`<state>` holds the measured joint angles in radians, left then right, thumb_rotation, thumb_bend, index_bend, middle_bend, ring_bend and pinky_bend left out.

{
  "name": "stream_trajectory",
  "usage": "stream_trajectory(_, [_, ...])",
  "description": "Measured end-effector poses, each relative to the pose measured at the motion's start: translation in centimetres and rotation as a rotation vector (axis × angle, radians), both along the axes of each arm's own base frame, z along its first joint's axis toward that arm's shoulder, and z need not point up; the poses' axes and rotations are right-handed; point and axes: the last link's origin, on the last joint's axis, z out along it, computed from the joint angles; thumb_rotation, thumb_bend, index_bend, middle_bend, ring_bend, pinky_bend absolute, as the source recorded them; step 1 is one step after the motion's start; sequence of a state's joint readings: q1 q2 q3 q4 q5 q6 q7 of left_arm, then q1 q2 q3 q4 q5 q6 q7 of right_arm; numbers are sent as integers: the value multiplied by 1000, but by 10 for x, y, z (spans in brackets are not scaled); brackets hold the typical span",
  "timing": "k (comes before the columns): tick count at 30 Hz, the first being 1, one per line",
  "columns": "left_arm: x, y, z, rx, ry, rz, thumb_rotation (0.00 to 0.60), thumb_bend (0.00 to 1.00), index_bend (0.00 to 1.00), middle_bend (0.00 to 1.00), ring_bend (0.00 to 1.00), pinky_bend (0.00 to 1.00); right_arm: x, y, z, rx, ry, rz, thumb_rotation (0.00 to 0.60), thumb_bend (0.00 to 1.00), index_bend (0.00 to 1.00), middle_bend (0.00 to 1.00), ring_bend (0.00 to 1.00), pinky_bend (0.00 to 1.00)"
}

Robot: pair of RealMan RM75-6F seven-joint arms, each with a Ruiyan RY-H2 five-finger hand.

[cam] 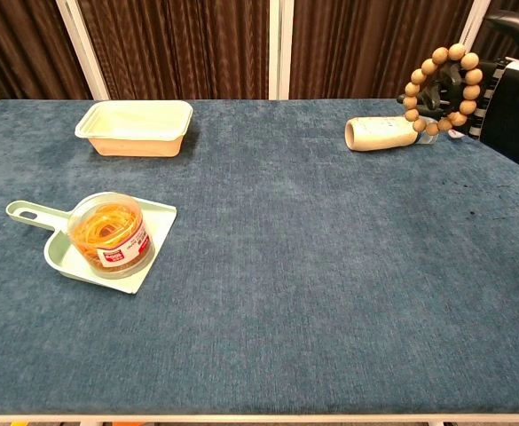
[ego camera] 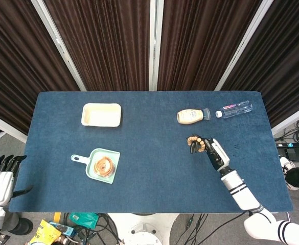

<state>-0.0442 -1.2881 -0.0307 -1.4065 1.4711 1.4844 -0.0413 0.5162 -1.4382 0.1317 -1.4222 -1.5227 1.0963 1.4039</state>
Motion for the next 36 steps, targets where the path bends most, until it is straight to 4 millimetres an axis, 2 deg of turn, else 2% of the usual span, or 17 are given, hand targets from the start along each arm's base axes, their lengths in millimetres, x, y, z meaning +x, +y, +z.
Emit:
stream_trajectory(6, [-1,-1,0,-1,2,1,600,0,160,164,80,21,-4,0,-1,22,-68,-18,127,449,710,636,247,0])
stream_trajectory(13, [0,1,0,1,3,0,600,0,160,164,80,21,-9,0,0,3,-66,-13,125,509,710,636,247,0])
stream_trajectory(19, [0,1,-1,-3,6,0,600,0,160,164,80,21,-11,1,1,-2,-59,-18,126,624,724,638,258,0])
stream_trajectory(26, [1,2,-1,-5,9,-3,600,0,160,164,80,20,-14,3,3,-8,-44,-13,138,624,725,642,260,0])
stream_trajectory(32, [1,3,-1,-7,12,-3,600,0,160,164,80,17,-15,3,5,-17,-23,-9,172,495,739,653,274,0])
stream_trajectory(36, [2,4,-1,-6,13,-5,600,0,160,164,80,16,-15,4,5,-17,-15,-7,213,455,743,658,283,0])
